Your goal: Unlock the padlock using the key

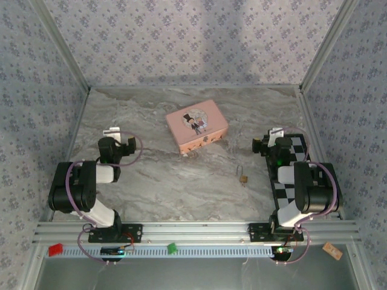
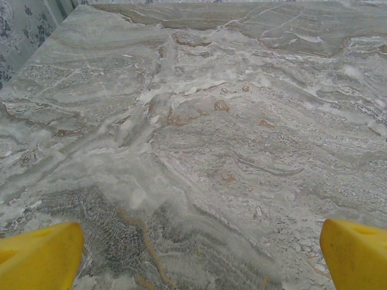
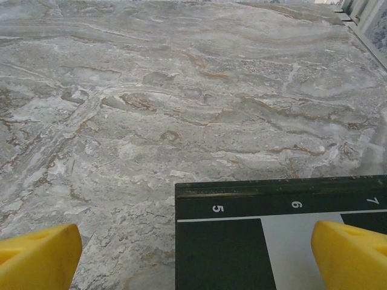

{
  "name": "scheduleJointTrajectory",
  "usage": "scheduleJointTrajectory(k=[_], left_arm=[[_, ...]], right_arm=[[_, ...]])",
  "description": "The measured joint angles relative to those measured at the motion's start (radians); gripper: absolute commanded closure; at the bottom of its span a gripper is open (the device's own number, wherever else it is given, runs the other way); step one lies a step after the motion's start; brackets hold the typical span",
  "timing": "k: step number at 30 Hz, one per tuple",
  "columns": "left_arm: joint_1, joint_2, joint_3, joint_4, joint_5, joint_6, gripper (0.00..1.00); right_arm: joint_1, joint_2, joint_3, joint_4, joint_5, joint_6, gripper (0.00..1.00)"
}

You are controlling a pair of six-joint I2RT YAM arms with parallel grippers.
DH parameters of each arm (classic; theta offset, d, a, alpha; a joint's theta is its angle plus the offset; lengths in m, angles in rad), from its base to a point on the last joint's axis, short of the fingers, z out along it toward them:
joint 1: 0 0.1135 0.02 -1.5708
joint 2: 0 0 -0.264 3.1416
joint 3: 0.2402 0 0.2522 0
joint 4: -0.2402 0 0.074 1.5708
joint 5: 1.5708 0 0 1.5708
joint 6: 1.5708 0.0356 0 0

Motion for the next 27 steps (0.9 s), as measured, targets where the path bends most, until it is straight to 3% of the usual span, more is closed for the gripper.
scheduleJointTrajectory(k=[27], left_arm=[[0.000, 0.000, 0.000, 0.000, 0.000, 0.000, 0.00]], right_arm=[[0.010, 0.000, 0.000, 0.000, 0.031, 0.003, 0.01]])
